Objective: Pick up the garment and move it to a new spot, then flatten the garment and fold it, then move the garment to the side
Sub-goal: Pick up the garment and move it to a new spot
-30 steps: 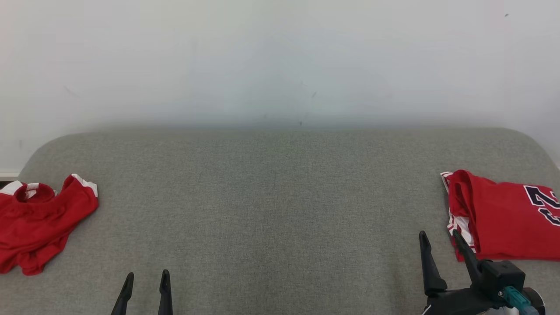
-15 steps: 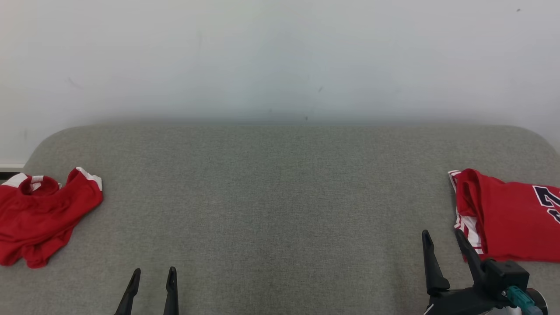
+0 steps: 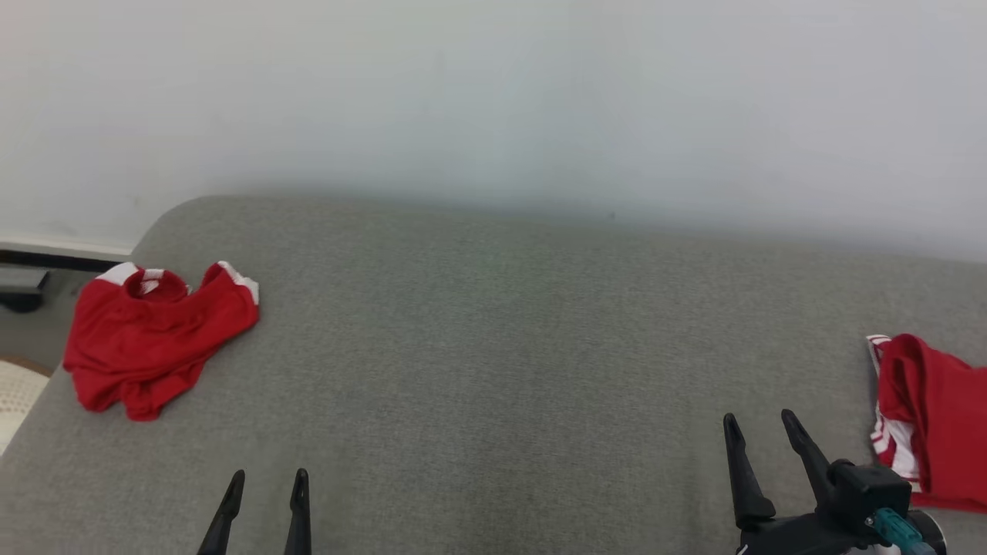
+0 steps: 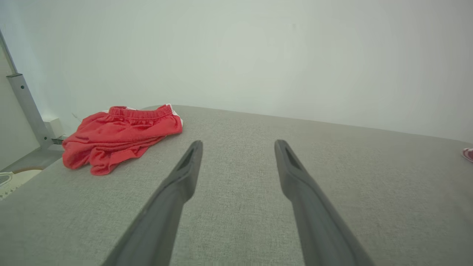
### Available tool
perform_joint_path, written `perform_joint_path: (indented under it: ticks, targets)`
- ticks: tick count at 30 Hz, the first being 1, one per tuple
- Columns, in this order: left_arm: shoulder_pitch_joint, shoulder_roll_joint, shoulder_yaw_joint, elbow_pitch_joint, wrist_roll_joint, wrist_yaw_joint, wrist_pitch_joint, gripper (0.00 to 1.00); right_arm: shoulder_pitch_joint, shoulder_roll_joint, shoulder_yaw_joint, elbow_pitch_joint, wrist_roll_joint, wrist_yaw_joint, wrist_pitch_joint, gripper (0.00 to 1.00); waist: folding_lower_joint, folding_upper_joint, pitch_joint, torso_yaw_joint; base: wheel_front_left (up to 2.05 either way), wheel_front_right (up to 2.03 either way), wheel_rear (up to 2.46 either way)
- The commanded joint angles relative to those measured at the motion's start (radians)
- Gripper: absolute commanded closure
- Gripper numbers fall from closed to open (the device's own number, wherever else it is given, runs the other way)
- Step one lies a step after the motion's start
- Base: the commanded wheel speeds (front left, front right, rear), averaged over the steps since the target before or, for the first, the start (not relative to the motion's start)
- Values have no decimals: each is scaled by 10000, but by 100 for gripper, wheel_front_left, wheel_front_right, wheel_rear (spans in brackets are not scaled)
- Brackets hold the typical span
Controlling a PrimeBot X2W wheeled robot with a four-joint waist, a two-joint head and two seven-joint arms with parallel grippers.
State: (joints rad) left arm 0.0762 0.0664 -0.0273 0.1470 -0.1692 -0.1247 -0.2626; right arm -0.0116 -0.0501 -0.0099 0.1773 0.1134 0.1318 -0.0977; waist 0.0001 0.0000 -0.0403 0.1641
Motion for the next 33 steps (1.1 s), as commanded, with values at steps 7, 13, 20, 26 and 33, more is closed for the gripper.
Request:
perform_joint_path:
  ticks: [7,13,20,26,33]
  targets:
    - [297,135,127,-182,99,-31,-29,0,192,-8,262,90,209,-24,-71,0,-1,0,-182,2048,0,0,0]
    - [463,225,148,-262,69,-27,-29,0,223,-5,446,161,281,-24,-87,0,-1,0,-241,3166,0,0,0]
    - [731,127,651,-803,-117,200,-29,0,-373,-7,1123,290,265,-24,-9,0,-1,0,95,3454,0,0,0]
    - [923,55,873,-1098,-162,308,-29,0,-680,-7,1365,514,274,-25,-18,0,-1,0,176,3508,0,0,0]
    - [894,-33,899,-1151,-174,314,-29,0,-825,-7,1485,633,294,-25,-11,0,-1,0,203,3513,0,0,0]
